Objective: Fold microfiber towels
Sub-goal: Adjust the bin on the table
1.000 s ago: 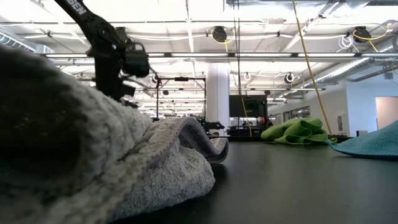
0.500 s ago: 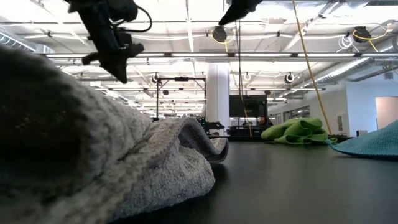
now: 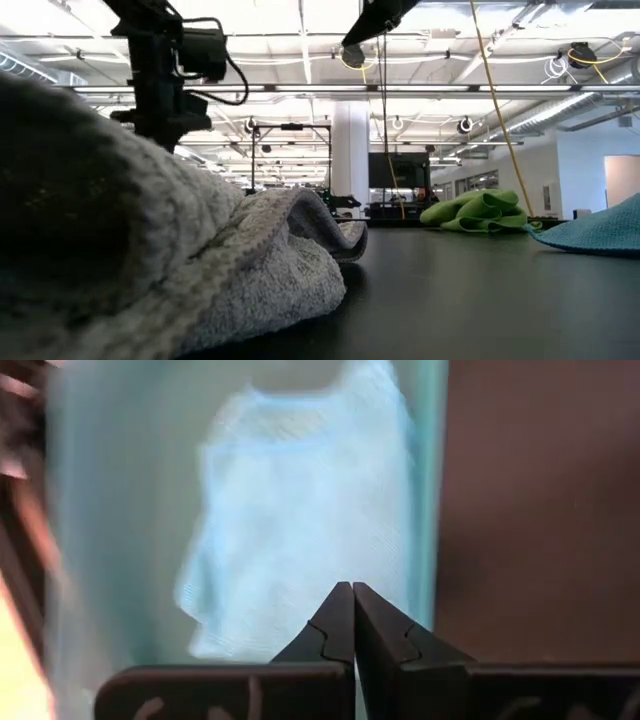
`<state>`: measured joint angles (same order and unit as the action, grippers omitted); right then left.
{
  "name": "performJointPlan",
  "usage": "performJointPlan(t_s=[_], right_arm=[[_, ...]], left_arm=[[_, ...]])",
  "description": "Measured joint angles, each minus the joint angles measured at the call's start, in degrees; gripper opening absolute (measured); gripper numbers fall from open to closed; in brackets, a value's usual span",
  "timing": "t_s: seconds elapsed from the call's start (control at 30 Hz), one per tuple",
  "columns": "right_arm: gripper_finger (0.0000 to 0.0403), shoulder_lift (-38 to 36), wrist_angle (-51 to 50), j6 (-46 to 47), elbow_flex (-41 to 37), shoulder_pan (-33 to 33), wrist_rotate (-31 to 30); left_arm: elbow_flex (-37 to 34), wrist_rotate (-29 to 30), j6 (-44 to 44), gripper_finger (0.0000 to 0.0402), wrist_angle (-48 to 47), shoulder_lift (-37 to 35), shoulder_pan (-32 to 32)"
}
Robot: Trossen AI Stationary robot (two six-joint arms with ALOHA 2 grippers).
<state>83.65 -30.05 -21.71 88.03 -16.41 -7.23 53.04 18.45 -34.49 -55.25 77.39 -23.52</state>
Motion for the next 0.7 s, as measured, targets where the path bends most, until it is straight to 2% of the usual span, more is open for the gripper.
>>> performJointPlan(t_s=[0.2,0.43,0.7], right_arm=[[0.0000,-2.6,0.0,0.1,0.0,0.0,-0.1],[0.0000,-4.8,-0.1,0.7,0.0,-0.1,-0.2],[0.0000,-5.4,-0.6,0.6,0.0,-0.1,-0.2]], left_arm=[[0.0,-2.0,0.0,0.0000,-4.5,4.7,4.2],[0.0,-2.7,-0.7,0.0000,-9.5,6.0,7.7],[0.0,-6.2,-3.8,0.0000,-6.8,6.0,11.1]])
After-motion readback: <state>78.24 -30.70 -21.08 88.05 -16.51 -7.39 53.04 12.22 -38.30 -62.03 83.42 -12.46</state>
